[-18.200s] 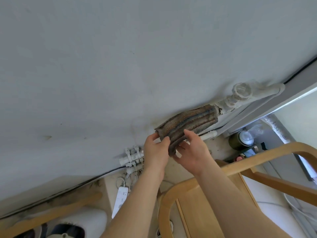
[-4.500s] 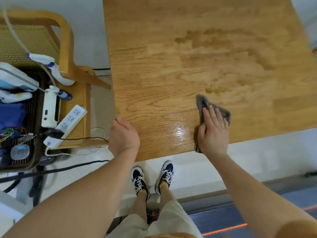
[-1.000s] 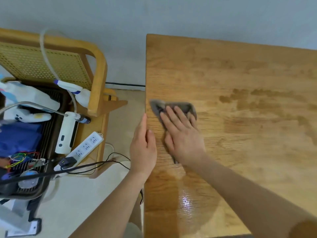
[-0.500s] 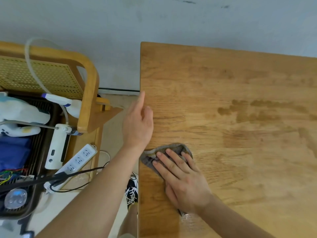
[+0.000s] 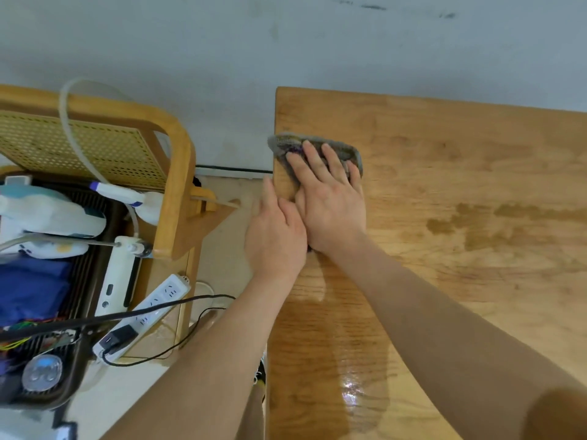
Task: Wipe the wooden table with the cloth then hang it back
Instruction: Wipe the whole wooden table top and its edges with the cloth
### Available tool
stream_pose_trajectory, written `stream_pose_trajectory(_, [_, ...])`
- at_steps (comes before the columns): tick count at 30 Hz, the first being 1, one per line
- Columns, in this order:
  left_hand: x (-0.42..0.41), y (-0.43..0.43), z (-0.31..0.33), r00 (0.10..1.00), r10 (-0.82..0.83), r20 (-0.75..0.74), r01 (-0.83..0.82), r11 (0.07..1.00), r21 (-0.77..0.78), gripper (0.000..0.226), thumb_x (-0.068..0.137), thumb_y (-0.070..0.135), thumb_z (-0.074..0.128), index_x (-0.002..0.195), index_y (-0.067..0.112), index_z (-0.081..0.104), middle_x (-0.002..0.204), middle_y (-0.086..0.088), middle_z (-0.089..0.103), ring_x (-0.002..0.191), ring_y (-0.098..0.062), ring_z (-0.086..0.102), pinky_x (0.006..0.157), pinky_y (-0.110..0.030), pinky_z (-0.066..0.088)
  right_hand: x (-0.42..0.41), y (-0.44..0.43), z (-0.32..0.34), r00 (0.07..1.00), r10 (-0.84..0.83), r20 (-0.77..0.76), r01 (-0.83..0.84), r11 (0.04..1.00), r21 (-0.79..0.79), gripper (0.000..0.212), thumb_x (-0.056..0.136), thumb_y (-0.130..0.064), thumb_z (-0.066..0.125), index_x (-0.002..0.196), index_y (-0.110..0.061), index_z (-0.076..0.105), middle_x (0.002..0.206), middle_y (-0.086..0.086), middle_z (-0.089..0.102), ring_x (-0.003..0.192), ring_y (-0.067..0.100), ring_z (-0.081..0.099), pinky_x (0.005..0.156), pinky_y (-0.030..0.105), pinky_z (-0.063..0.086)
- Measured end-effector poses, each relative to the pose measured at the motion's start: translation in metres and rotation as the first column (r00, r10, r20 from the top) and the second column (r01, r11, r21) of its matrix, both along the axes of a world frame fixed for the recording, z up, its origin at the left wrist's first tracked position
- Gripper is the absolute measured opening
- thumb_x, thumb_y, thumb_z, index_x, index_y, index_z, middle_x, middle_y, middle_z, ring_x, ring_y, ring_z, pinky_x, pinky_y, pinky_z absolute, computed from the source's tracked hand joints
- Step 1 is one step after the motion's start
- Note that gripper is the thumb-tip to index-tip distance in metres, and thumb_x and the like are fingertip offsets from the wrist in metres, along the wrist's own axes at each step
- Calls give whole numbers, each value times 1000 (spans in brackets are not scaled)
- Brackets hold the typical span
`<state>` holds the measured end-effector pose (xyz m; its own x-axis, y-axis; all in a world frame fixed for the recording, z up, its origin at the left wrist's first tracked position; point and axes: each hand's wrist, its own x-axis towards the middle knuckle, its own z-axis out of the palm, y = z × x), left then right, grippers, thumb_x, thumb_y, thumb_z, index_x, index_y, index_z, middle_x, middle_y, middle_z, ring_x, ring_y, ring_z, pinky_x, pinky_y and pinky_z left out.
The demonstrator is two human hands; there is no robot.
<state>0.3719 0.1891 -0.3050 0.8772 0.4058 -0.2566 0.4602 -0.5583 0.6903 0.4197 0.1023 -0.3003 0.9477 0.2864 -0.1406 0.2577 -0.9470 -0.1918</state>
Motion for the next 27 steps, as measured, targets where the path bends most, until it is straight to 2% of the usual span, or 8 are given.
stream_pose_trajectory(2, [-5,-4,-5,999,26,28,-26,1000,-2,55,94,40,16,138,18,40,110,-11,64,91,-31,64,71,-44,53,14,6,0,1000,-12,29,12,1000,23,57,91,-29,28,147,-30,35,158,-3,29,148,23,20,118,51,15])
stream_pose_trajectory(5, [-3,-7,-5,1000,5,10,-6,998,64,53,92,41,15,132,17,40,97,-8,66,76,-28,65,61,-45,54,41,10,-1,999,-7,33,6,1000,25,58,89,-30,29,147,-29,36,158,-3,30,147,23,21,118,50,15])
stream_pose_trajectory(9, [0,-8,-3,998,-1,-56,7,993,115,52,91,39,14,128,13,40,89,-8,65,68,-29,64,57,-45,54,95,24,-4,999,-9,39,8,1000,15,56,94,-34,29,150,-29,31,159,-5,26,148,21,18,119,48,11])
stream_pose_trajectory(12, [4,-9,-2,993,-16,-116,35,985,166,47,94,35,17,129,12,39,89,-9,65,67,-29,64,57,-42,53,118,32,-7,998,-22,56,21,1000,18,55,96,-37,29,150,-27,33,158,-4,30,147,22,21,119,49,11])
stream_pose_trajectory(16, [-1,-11,3,989,-35,-144,64,977,202,50,97,32,23,142,13,29,98,-11,65,75,-30,65,60,-38,51,83,20,-4,990,114,82,-117,993,24,54,96,-35,27,147,-22,38,156,-1,35,145,22,27,118,50,18])
stream_pose_trajectory(22, [3,-13,3,997,-22,-73,38,974,225,60,89,39,10,137,12,34,99,-12,65,75,-32,64,59,-39,49,-40,-74,7,965,262,-10,-262,964,-50,57,90,-29,36,146,-19,43,156,-1,32,146,19,26,118,45,18])
stream_pose_trajectory(24, [2,-13,4,997,-22,-74,39,971,236,58,89,40,8,132,13,37,95,-10,65,70,-29,63,56,-39,49,-50,-83,6,961,272,-43,-274,960,-53,58,89,-30,38,146,-20,43,157,-2,30,146,19,25,119,44,16])
stream_pose_trajectory(27, [4,-13,2,997,-28,-73,45,966,253,57,90,39,10,134,13,36,92,-9,65,68,-27,62,53,-33,42,-17,-67,8,966,256,-36,-258,964,-65,57,92,-36,35,148,-22,39,157,-1,31,146,21,26,117,47,17])
